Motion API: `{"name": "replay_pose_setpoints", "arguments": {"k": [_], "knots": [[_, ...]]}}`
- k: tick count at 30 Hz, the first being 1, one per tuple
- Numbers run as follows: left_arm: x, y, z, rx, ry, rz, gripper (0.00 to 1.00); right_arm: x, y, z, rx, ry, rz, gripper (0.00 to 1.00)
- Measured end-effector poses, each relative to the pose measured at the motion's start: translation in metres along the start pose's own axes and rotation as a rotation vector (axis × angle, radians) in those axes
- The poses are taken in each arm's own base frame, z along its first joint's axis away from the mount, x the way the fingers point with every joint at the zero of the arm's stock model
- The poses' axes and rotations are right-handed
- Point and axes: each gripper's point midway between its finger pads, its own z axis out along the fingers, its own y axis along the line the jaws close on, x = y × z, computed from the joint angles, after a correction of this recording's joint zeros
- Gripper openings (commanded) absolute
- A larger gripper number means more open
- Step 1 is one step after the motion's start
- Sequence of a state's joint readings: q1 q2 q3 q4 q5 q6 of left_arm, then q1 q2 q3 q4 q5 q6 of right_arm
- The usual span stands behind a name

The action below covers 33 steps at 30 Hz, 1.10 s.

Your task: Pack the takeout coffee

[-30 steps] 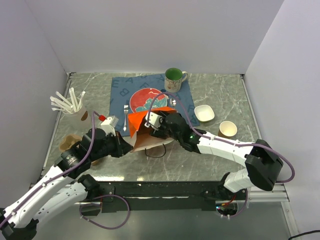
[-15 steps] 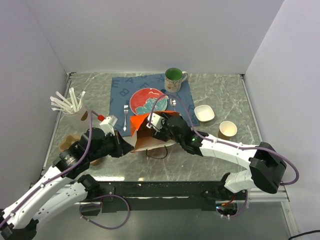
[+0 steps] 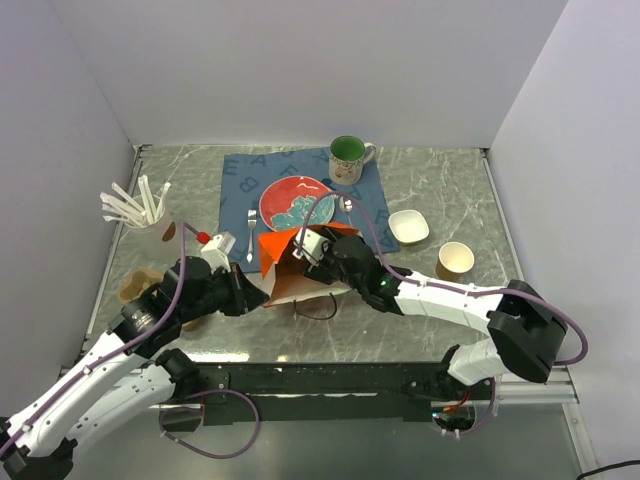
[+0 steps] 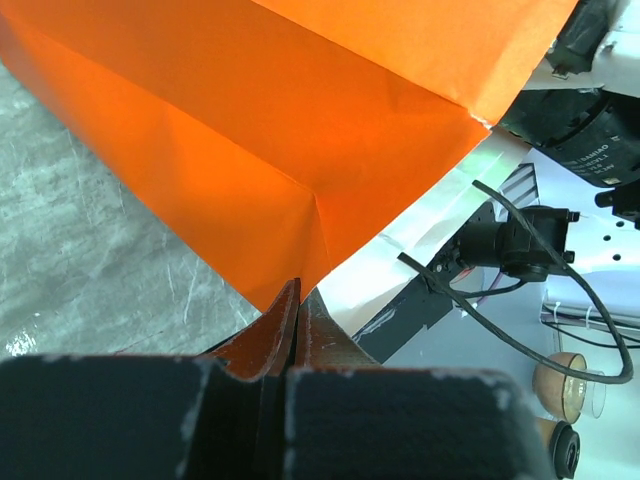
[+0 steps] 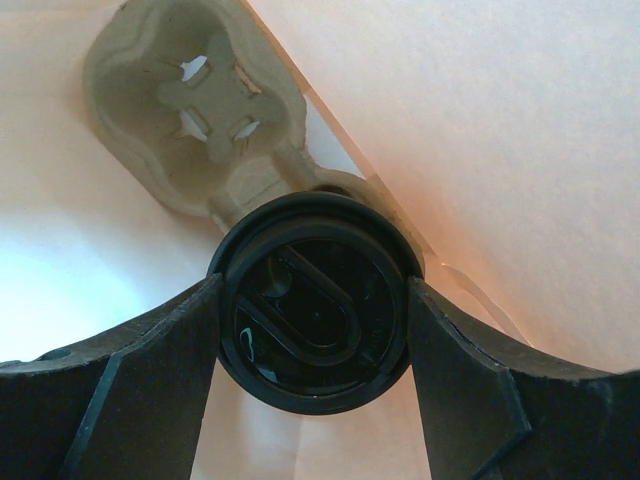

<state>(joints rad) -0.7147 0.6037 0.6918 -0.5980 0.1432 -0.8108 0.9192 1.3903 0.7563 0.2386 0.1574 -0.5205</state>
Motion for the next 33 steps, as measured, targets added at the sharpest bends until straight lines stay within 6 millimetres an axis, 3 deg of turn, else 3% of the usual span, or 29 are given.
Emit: {"name": "replay_pose_setpoints", "arguments": {"k": [2, 11, 16, 24, 33], "knots": [[0.000, 0.000, 0.000, 0.001, -0.002, 0.001, 0.01, 0.000, -0.001, 0.001, 0.005, -0.002, 0.003, 0.54], [0.000, 0.000, 0.001, 0.000, 0.000, 0.001, 0.01, 0.003, -0.001, 0.000, 0.020, -0.001, 0.017, 0.85], [0.000, 0.001, 0.001, -0.004, 0.003, 0.003, 0.01, 0.007, 0.001, -0.003, 0.010, 0.013, 0.013, 0.94], [-0.001, 0.000, 0.003, -0.003, 0.002, 0.004, 0.01, 0.010, 0.001, -0.007, -0.019, 0.044, 0.007, 0.91], [-0.005, -0.004, 0.002, 0.003, -0.003, 0.005, 0.01, 0.009, 0.000, -0.017, -0.065, 0.063, -0.003, 1.00]]}}
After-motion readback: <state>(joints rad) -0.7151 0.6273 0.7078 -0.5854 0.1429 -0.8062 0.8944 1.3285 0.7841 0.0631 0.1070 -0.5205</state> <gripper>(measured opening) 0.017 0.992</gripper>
